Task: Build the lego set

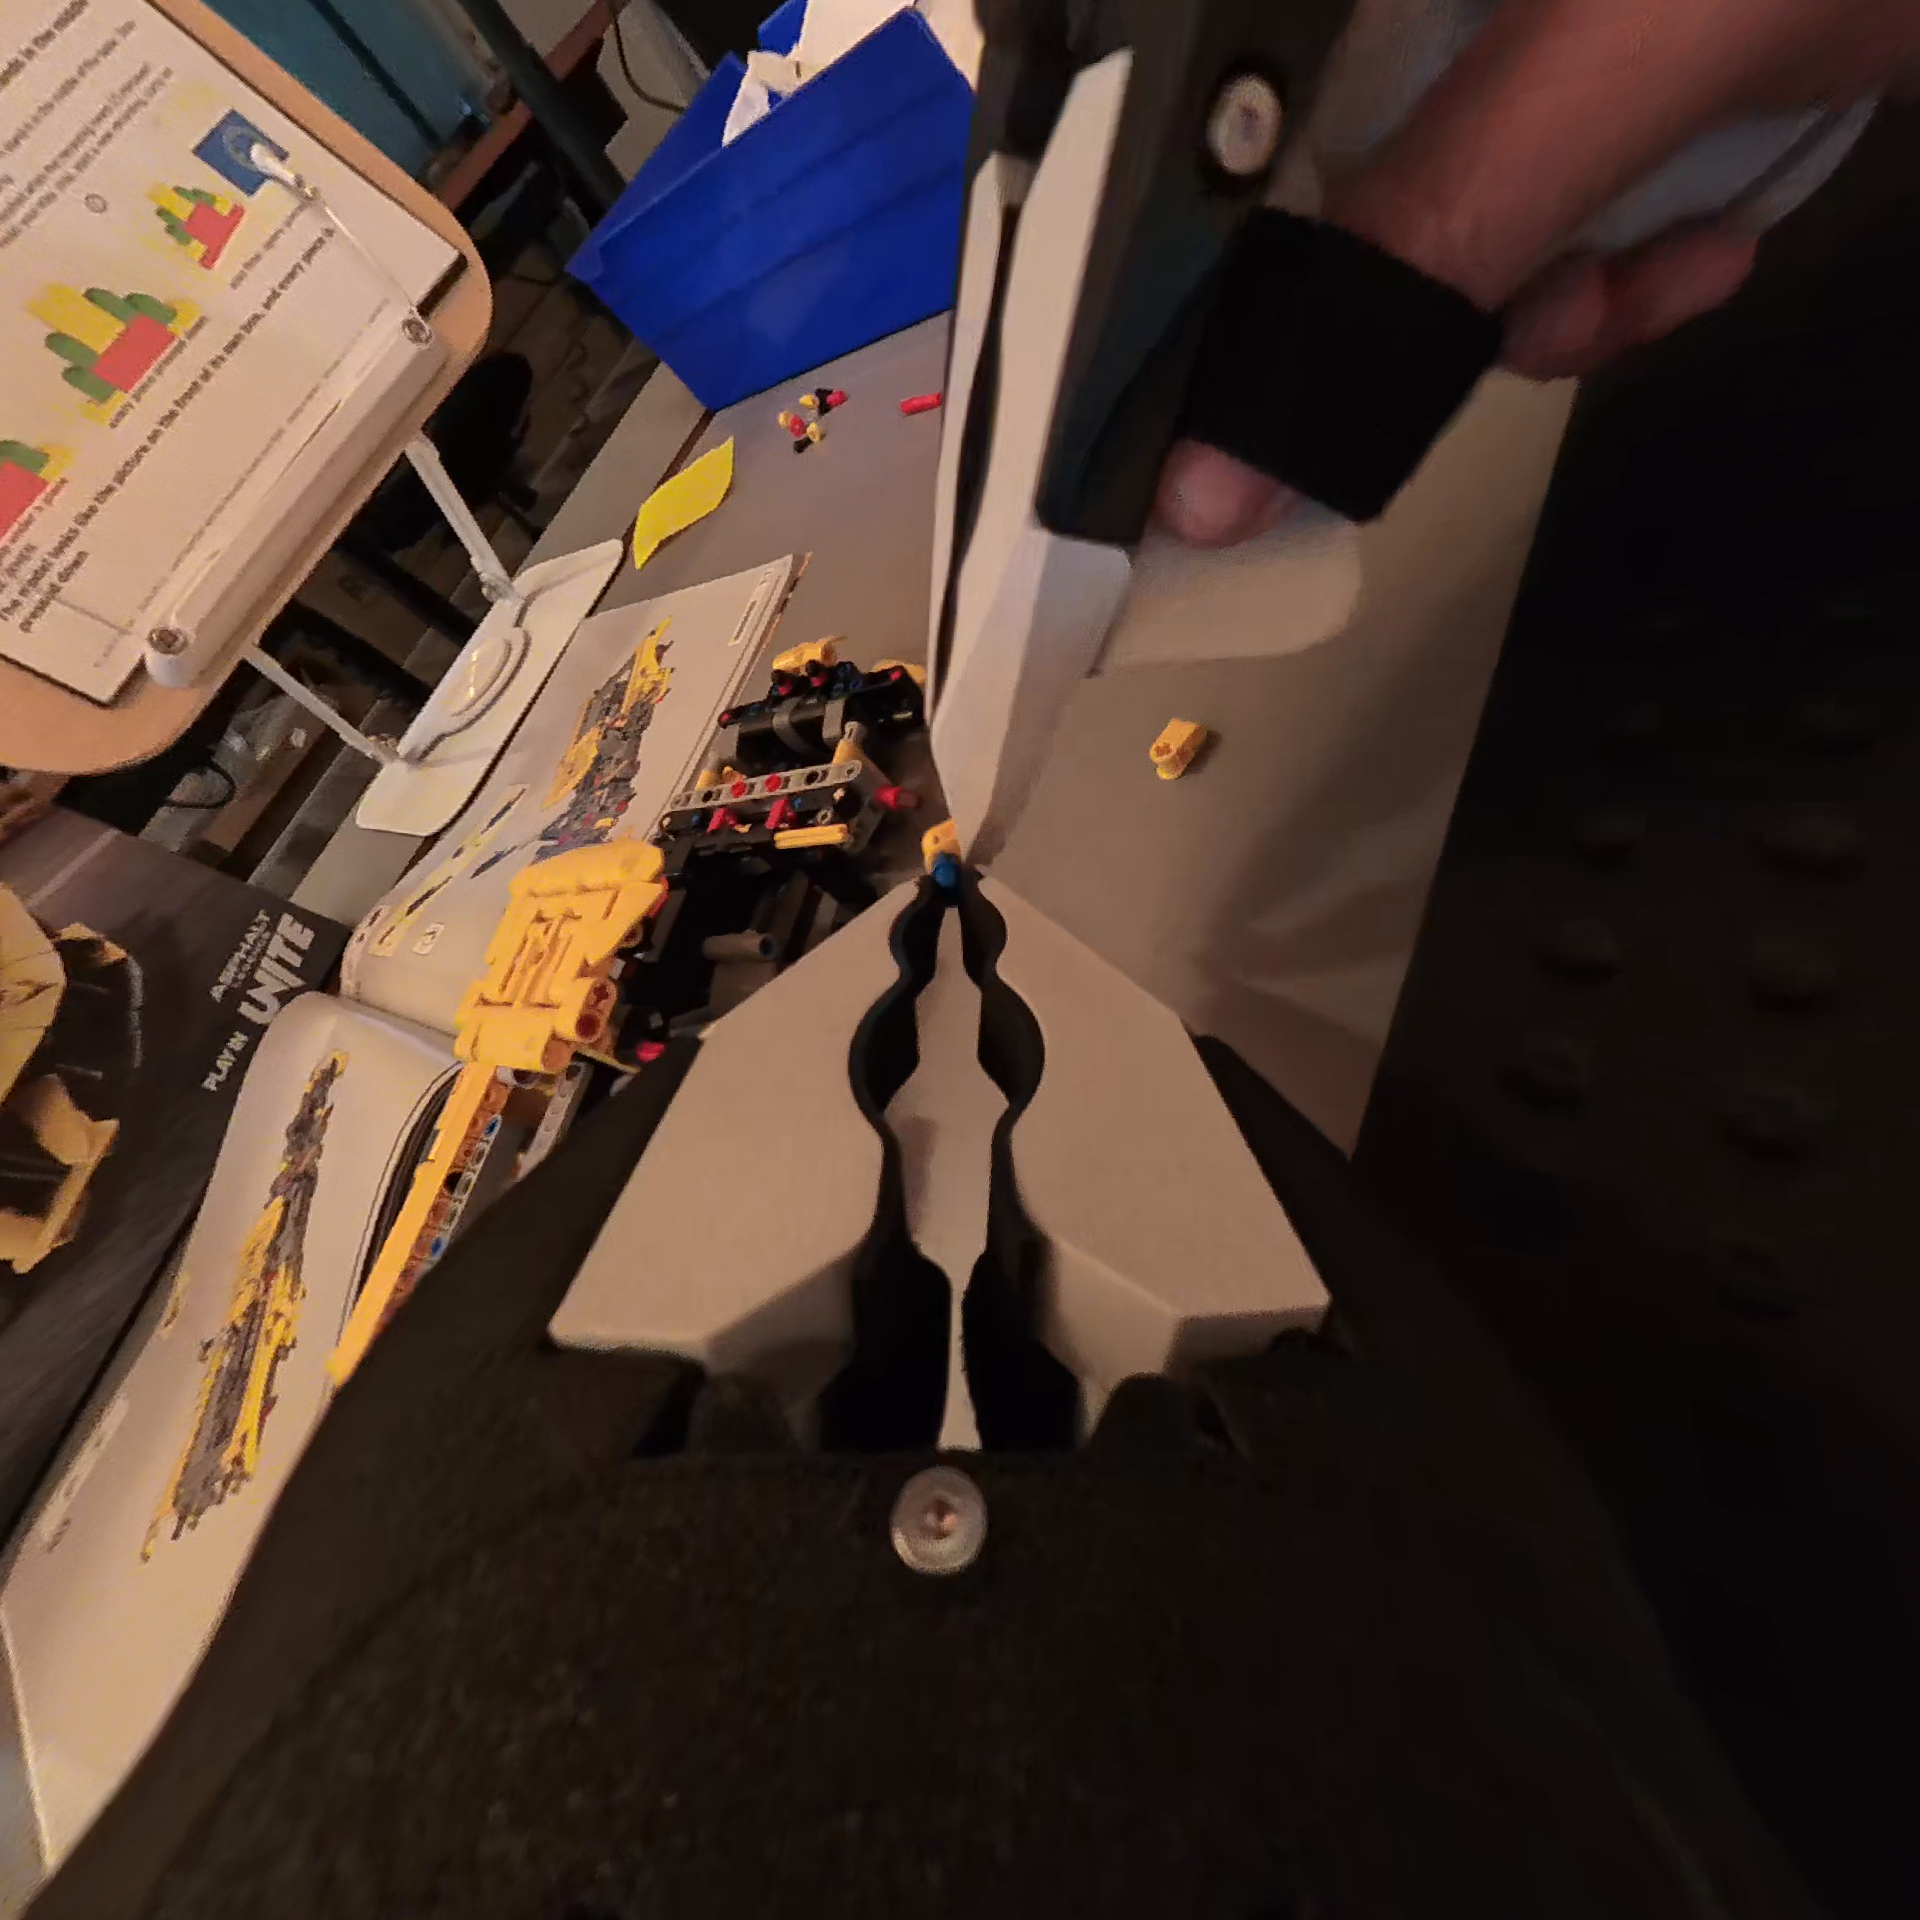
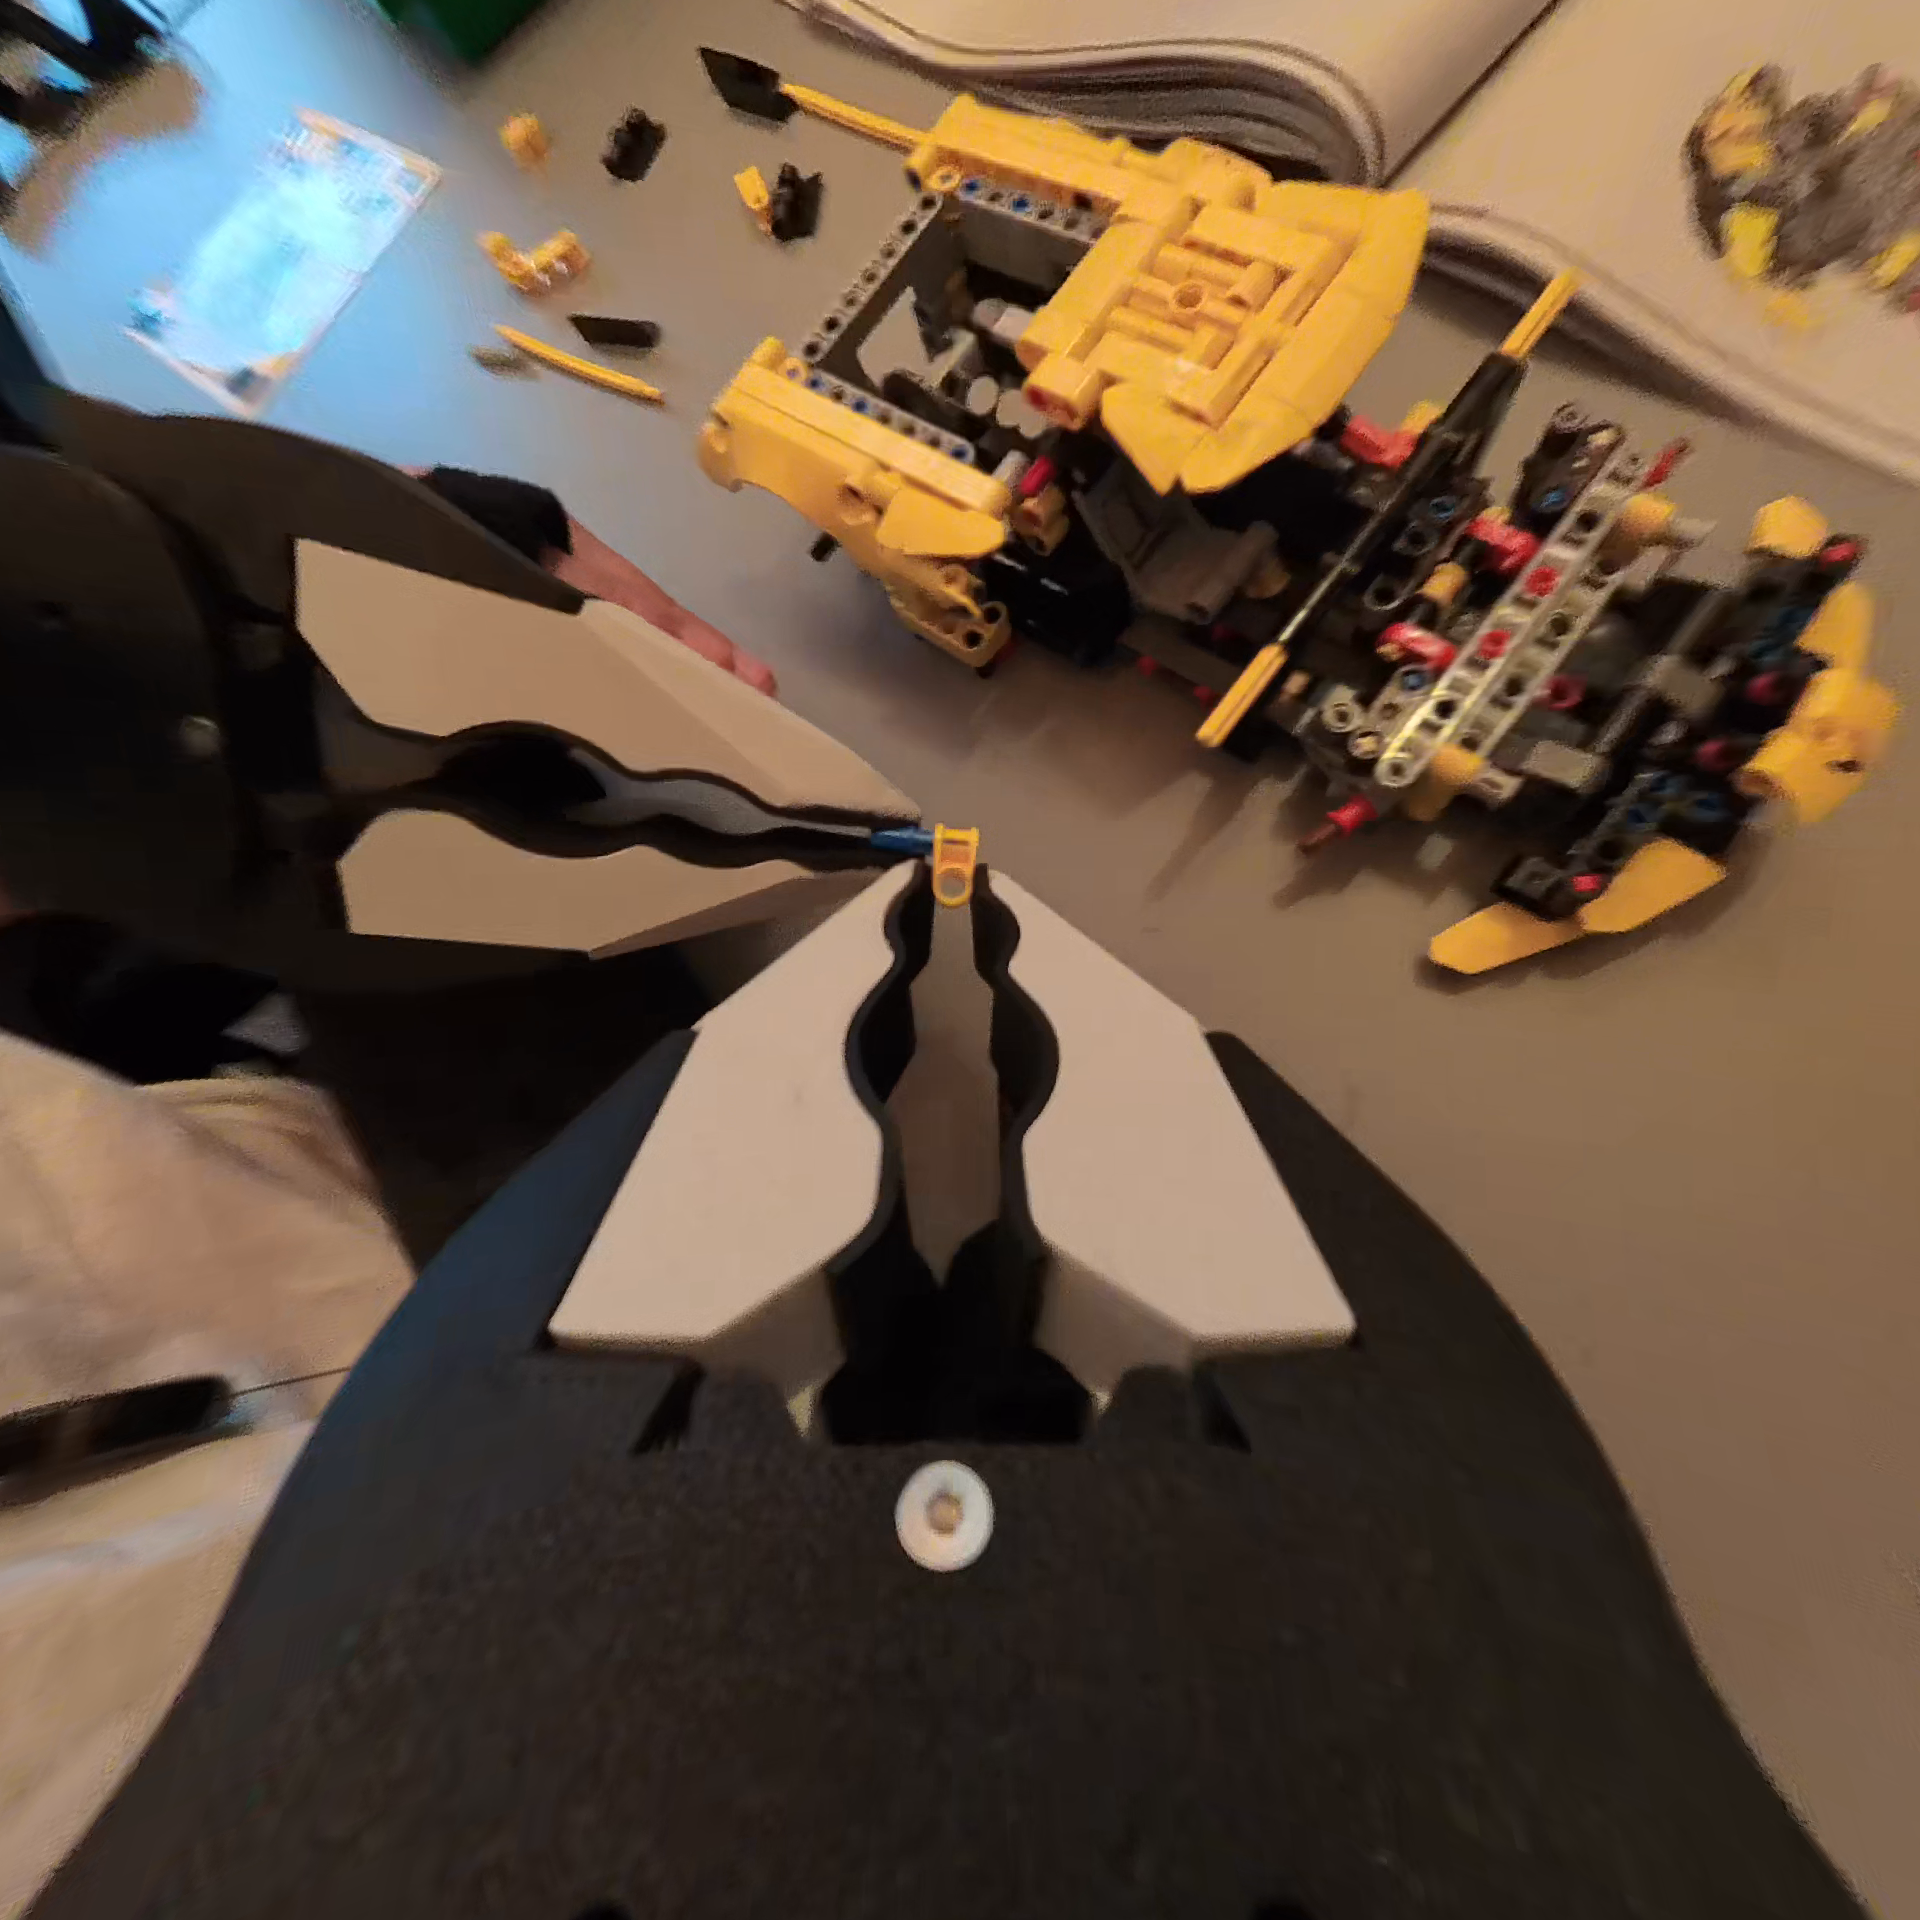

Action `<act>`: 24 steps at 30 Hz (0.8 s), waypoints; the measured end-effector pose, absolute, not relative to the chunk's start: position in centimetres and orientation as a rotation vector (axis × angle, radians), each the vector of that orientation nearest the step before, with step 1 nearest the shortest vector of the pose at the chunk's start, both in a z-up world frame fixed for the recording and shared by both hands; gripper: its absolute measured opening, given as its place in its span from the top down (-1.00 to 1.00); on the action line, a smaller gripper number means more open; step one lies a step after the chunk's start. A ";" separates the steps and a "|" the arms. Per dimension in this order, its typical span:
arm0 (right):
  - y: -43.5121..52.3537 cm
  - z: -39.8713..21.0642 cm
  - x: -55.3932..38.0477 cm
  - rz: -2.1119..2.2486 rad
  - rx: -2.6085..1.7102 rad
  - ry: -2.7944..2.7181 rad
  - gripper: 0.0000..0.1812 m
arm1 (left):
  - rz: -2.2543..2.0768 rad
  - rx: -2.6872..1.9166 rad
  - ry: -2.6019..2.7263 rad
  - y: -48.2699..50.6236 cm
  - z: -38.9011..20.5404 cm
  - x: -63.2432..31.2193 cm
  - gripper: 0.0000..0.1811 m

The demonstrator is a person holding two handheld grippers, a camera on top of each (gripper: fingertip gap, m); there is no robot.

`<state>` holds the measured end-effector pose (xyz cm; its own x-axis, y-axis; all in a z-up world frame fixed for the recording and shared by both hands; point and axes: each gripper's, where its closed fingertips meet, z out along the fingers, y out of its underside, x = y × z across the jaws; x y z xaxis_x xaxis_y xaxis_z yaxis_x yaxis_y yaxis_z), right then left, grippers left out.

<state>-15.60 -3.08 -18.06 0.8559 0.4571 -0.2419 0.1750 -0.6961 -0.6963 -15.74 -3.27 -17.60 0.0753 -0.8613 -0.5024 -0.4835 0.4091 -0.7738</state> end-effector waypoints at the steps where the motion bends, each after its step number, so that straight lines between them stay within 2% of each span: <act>1: -3.0 -18.1 -15.5 0.434 -2.318 -0.490 0.93 | -0.434 -1.246 1.557 -3.2 -17.6 -15.7 0.96; 3: -2.9 -17.7 -15.3 0.336 -2.285 -0.522 0.93 | -0.455 -1.262 1.533 -3.1 -17.4 -15.6 0.96; 13: -3.0 -16.4 -15.7 0.417 -2.174 -0.549 0.93 | -0.671 -1.288 1.453 -3.2 -16.0 -15.7 0.96; 24: -2.9 -15.5 -15.8 0.677 -2.160 -0.452 0.89 | -0.853 -1.332 1.393 -3.1 -15.2 -15.7 0.96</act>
